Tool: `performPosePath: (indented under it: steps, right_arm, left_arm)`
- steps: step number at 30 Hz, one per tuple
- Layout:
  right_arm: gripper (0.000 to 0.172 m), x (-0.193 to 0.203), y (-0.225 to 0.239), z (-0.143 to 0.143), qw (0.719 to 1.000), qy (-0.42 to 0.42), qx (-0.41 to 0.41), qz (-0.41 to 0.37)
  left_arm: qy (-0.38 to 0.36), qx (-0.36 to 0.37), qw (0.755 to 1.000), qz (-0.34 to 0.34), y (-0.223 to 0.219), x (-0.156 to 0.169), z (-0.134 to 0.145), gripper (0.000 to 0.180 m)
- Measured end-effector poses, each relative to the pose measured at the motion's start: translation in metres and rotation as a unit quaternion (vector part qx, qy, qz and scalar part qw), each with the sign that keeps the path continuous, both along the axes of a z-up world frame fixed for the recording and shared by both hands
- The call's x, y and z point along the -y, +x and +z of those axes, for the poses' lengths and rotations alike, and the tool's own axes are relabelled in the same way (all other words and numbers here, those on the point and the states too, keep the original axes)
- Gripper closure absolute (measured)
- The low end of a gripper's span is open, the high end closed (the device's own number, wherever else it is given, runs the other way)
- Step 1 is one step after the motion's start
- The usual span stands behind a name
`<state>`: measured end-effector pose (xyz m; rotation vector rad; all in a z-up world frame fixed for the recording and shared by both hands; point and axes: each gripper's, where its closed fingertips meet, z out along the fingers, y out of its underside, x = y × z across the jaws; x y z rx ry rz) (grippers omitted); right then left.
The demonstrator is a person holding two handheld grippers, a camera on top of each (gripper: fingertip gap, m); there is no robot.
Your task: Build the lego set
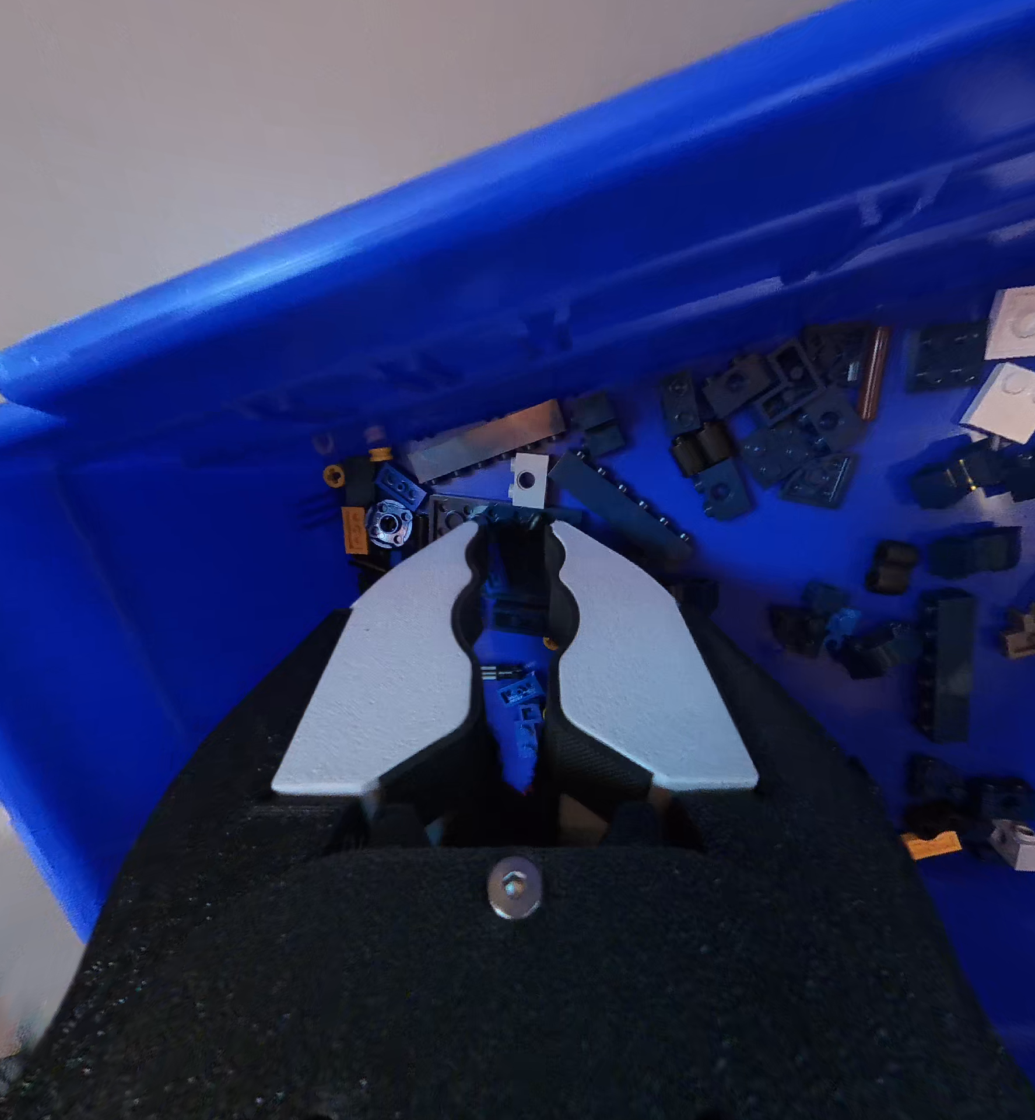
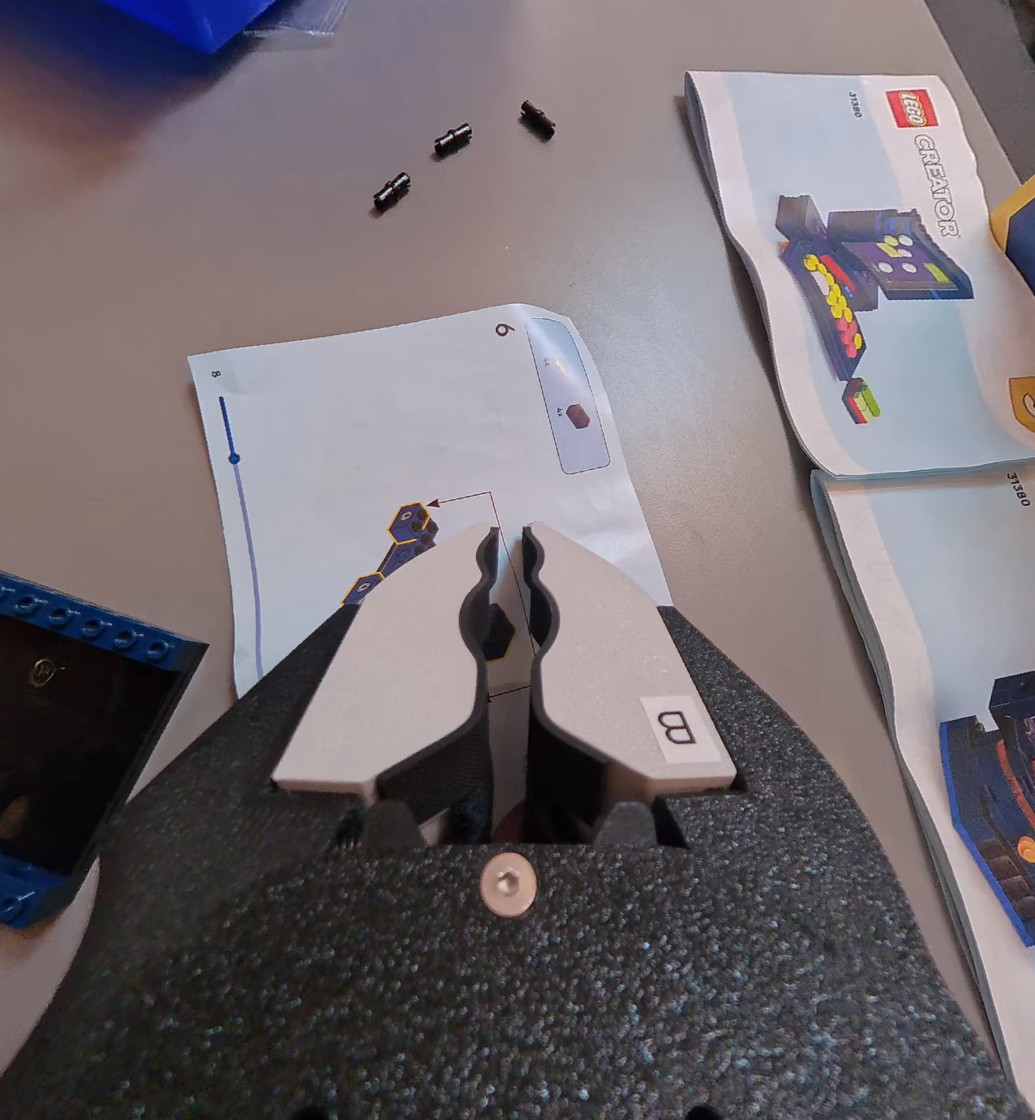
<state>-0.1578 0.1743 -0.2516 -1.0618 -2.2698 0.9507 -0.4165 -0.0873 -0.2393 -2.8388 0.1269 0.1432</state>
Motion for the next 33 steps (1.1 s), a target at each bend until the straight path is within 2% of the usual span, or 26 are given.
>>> performPosePath:
  steps: [6, 11, 15, 19, 22, 26, 30, 32, 33]
  right_arm:
    - [0.164, 0.0, 0.0, 0.0, 1.0, 0.0, 0.0, 0.0]
    - [0.164, 0.0, 0.0, 0.0, 1.0, 0.0, 0.0, 0.0]
    - [0.164, 0.0, 0.0, 0.0, 1.0, 0.0, 0.0, 0.0]
    - [0.164, 0.0, 0.0, 0.0, 1.0, 0.0, 0.0, 0.0]
    - [0.164, 0.0, 0.0, 0.0, 1.0, -0.001, 0.001, 0.0]
    - [0.164, 0.0, 0.0, 0.0, 1.0, 0.0, 0.0, 0.0]
    - [0.164, 0.0, 0.0, 0.0, 1.0, 0.001, -0.001, 0.0]
    - [0.164, 0.0, 0.0, 0.0, 1.0, 0.002, -0.001, 0.0]
    - [0.164, 0.0, 0.0, 0.0, 1.0, 0.002, -0.002, 0.0]
  left_arm:
    - [0.004, 0.012, 1.0, -0.018, 0.005, -0.001, -0.002, 0.175]
    - [0.001, -0.004, 0.999, -0.037, 0.009, 0.004, 0.004, 0.175]
    - [0.09, -0.018, 0.994, -0.065, 0.025, -0.005, 0.037, 0.175]
    - [0.226, -0.039, 0.966, -0.12, 0.058, -0.016, 0.088, 0.175]
    - [0.391, 0.005, 0.912, -0.126, 0.097, -0.027, 0.144, 0.175]
    - [0.599, 0.118, 0.786, -0.097, 0.137, -0.025, 0.221, 0.175]
    - [0.701, 0.181, 0.687, -0.061, 0.152, -0.014, 0.263, 0.176]
    - [0.728, 0.219, 0.647, -0.051, 0.157, -0.009, 0.275, 0.176]
    - [0.733, 0.237, 0.635, -0.051, 0.16, -0.008, 0.277, 0.175]
